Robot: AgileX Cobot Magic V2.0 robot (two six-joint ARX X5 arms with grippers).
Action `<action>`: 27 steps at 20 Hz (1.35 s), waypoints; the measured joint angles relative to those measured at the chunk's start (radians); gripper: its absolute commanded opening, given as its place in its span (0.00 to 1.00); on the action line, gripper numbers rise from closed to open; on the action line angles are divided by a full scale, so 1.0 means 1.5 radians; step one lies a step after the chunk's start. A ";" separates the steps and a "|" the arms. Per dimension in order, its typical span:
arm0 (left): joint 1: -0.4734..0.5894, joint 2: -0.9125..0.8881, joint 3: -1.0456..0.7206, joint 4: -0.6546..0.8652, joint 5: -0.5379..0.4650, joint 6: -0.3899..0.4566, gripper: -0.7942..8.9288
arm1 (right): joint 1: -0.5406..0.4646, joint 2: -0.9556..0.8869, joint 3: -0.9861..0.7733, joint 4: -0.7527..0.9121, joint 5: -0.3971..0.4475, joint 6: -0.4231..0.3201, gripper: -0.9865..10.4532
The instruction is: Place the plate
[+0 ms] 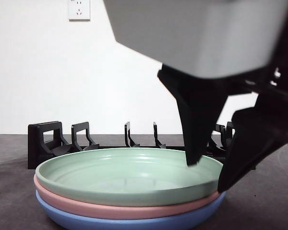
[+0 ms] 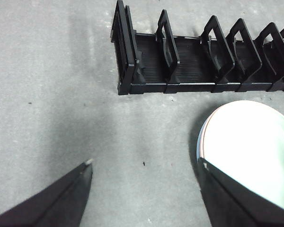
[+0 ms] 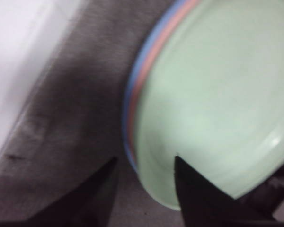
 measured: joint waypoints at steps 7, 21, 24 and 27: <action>0.000 0.000 0.000 0.003 0.000 0.000 0.44 | -0.090 -0.095 0.065 0.037 -0.017 0.310 0.35; 0.000 0.000 0.000 0.010 0.000 0.000 0.44 | -0.451 -0.483 -0.099 0.126 0.071 0.588 0.35; 0.000 0.000 0.000 0.007 0.001 0.002 0.07 | -0.459 -0.538 -0.099 0.100 0.070 0.594 0.10; 0.000 0.000 0.000 0.014 0.003 0.003 0.09 | -0.459 -0.556 -0.099 0.096 0.068 0.593 0.10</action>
